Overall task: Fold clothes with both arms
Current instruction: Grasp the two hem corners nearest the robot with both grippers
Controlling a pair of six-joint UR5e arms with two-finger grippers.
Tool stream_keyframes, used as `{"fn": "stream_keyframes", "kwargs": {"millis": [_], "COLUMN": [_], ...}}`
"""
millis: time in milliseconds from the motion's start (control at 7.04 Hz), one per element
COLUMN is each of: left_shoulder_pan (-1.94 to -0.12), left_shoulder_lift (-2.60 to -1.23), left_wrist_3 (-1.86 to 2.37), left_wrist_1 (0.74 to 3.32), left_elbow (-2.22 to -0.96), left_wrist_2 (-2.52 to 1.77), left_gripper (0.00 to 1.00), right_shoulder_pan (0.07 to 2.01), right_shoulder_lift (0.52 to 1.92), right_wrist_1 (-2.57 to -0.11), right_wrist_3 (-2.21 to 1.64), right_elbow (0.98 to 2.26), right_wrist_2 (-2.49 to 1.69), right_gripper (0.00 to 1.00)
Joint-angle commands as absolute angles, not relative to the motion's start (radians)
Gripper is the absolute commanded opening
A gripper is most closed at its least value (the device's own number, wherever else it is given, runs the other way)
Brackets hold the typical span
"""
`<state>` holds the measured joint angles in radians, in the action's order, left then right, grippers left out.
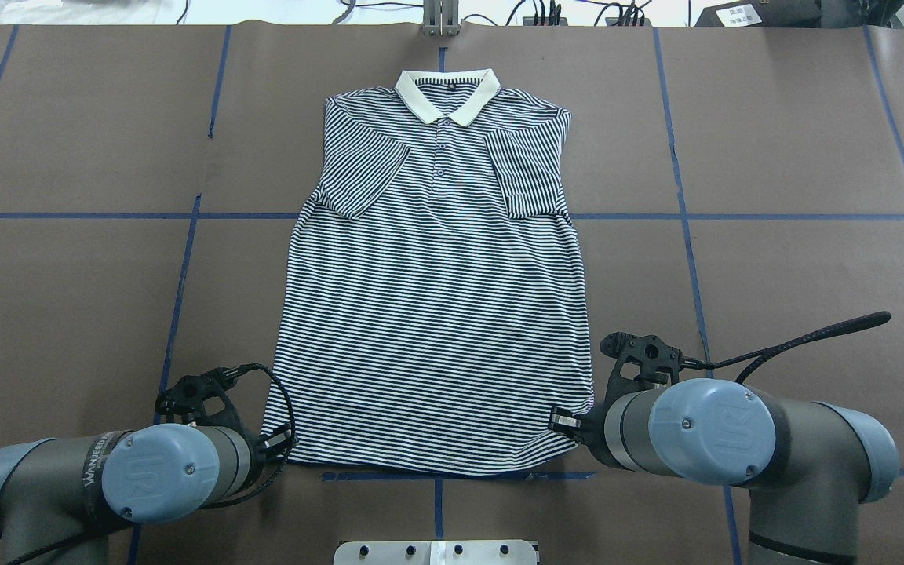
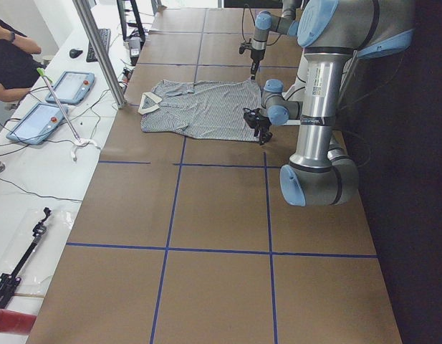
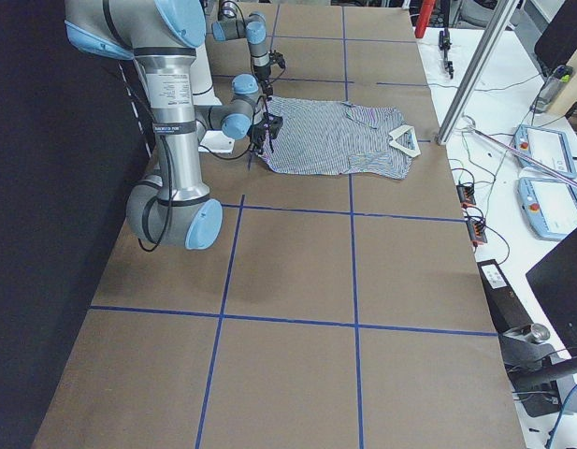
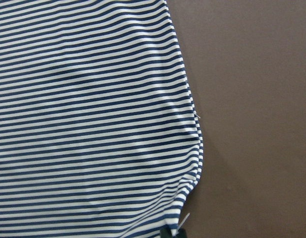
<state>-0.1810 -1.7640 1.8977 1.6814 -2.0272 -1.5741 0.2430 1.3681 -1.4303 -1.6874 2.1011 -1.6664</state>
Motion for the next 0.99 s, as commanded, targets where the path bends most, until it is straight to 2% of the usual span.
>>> {"fn": "stream_keyframes", "kwargs": {"millis": [0,426,852], "left_shoulder_pan": [-0.181,-0.183,-0.201], "left_shoulder_lift": [-1.775,-1.786,-1.779], "left_wrist_3": [1.896,1.898,1.815], "left_wrist_1": [1.681,1.681,1.668], "left_elbow": [-2.034,-2.036,-2.133], "left_wrist_2": [-1.575,-1.583,-1.585], "left_gripper": [0.0,0.0,0.0], "right_shoulder_pan": [0.25,0.25,0.294], "right_shoulder_lift": [1.368,1.368,1.382], "right_wrist_1": [-1.433,-1.433,-1.431], "right_wrist_3": [-1.687,-1.687,-1.686], "right_elbow": [2.102,2.102,2.144], "right_wrist_2": [-1.672,-1.672,-1.736], "right_gripper": [0.0,0.0,0.0]}}
